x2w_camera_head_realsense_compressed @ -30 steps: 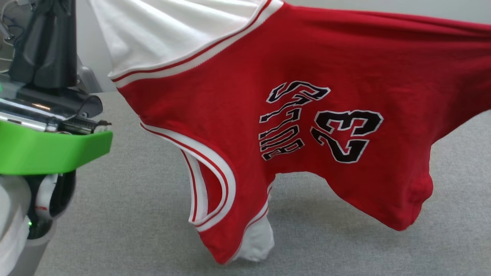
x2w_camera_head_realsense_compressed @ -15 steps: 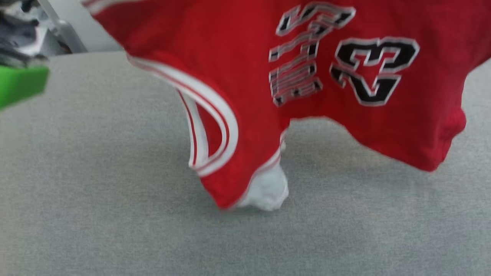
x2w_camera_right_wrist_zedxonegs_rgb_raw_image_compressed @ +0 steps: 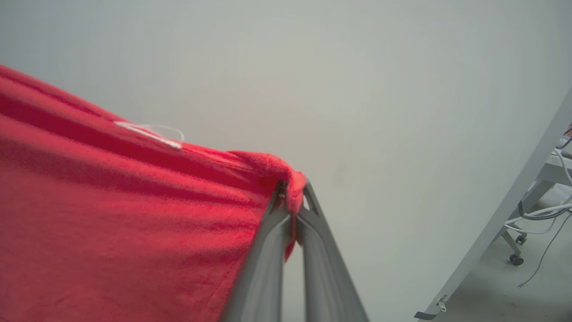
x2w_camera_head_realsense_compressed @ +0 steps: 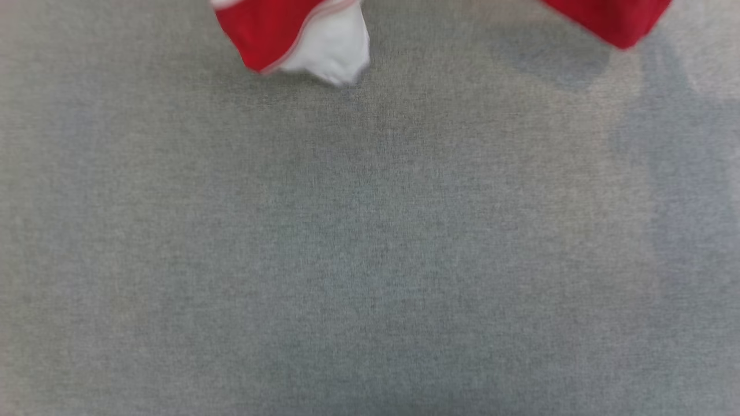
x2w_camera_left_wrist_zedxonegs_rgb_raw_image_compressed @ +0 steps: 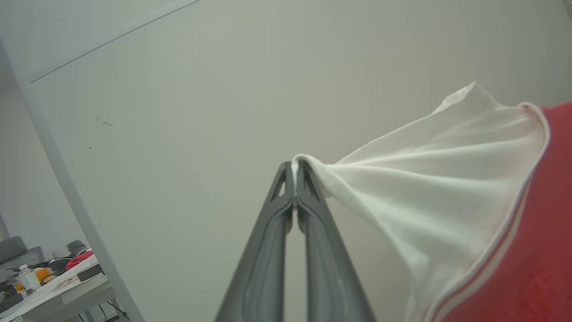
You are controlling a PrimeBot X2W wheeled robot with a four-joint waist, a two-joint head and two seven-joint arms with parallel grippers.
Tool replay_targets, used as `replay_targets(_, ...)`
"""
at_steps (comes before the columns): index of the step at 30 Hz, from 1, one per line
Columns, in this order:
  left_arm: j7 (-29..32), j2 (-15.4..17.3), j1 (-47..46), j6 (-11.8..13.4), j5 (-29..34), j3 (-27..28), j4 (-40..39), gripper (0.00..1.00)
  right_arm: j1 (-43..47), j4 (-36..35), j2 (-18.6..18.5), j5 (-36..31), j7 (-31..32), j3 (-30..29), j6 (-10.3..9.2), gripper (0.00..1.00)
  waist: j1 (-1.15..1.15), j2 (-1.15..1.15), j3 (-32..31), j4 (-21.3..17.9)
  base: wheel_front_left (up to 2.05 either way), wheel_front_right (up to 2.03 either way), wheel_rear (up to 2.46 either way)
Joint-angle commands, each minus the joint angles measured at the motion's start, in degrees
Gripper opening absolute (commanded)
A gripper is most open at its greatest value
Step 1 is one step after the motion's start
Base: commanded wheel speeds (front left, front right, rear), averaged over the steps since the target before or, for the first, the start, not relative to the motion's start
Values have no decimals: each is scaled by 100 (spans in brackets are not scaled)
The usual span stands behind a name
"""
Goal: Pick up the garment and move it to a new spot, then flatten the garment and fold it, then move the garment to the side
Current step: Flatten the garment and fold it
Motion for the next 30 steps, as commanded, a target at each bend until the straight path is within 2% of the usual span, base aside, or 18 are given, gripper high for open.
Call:
replay_targets(1, -80, -32, -381, -17, 143, -37, 312, 0, -302, 266, 37, -127, -112, 73, -12, 0, -1, 0, 808, 5, 0, 0, 0)
replay_targets(7, -521, -262, -1784, -137, 523, -436, 1824, 0, -1538, 1525, 491, -607, -719, 380, -12, 0, -1, 0, 1238, -78, 0, 0, 0)
replay_targets(12, -1122, -518, -2734, -161, 828, -686, 2860, 0, -2316, 2431, 934, -1012, -1367, 255, -12, 0, -1, 0, 1437, -123, 0, 0, 0)
replay_targets(16, -1764, -756, -3517, -76, 1102, -734, 3577, 0, -2861, 3055, 1228, -1392, -1969, 121, -12, 0, -1, 0, 1550, -144, 0, 0, 0)
replay_targets(19, -1964, -907, -3852, -15, 1225, -732, 3933, 0, -3090, 3399, 1401, -1603, -2348, -4, -12, 0, -1, 0, 1595, -139, 0, 0, 0)
replay_targets(22, -2015, -1060, -3836, -41, 1261, -767, 4110, 0, -3200, 3740, 1534, -1744, -2665, -71, -12, 0, -1, 0, 1651, -98, 0, 0, 0)
replay_targets(25, -2020, -1156, -3526, -71, 1203, -690, 3938, 0, -3174, 4012, 1592, -1807, -2875, -46, -12, 0, -1, 0, 1719, -47, 0, 0, 0)
replay_targets(30, -2022, -1389, -2445, -113, 1039, -489, 3447, 0, -2919, 4378, 1580, -1795, -3119, 96, -12, 0, -1, 0, 1750, 79, 0, 0, 0)
